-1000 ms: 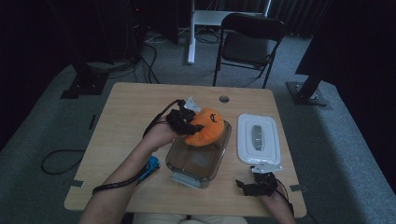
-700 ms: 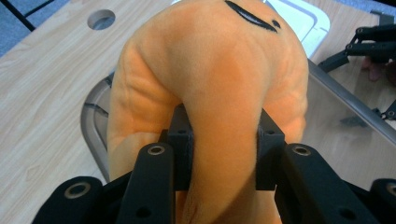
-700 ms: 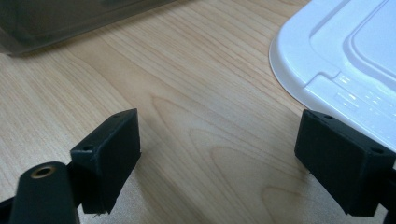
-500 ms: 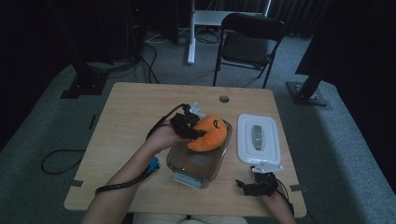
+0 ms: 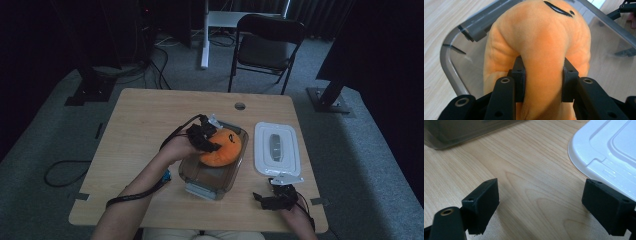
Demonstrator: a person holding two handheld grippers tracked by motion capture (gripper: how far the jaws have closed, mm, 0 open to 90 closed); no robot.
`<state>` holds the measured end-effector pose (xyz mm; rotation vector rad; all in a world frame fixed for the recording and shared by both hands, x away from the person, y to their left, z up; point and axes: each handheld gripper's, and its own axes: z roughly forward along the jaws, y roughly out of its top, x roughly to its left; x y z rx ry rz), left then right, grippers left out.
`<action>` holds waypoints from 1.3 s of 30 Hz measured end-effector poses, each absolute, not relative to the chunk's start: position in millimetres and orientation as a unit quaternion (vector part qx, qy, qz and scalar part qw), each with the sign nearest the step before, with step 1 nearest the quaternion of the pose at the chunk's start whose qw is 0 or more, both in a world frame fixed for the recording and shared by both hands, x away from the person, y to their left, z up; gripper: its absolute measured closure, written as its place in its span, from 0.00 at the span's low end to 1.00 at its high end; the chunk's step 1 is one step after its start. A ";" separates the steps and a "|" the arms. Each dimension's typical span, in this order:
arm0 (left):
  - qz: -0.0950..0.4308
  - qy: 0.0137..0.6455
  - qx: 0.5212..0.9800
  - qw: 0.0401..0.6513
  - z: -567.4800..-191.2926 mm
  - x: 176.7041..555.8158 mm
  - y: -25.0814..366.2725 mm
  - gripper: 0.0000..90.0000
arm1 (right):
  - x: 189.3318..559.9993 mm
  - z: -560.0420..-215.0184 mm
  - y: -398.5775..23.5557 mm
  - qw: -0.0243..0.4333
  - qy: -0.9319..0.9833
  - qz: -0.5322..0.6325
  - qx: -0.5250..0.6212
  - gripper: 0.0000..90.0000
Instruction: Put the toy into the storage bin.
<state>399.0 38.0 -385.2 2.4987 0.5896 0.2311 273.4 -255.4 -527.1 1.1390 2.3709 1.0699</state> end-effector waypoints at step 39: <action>0.084 0.200 0.952 0.217 -400.2 401.1 23.3 0.22 | 273.5 -527.0 -255.6 0.150 0.825 0.373 0.397 0.15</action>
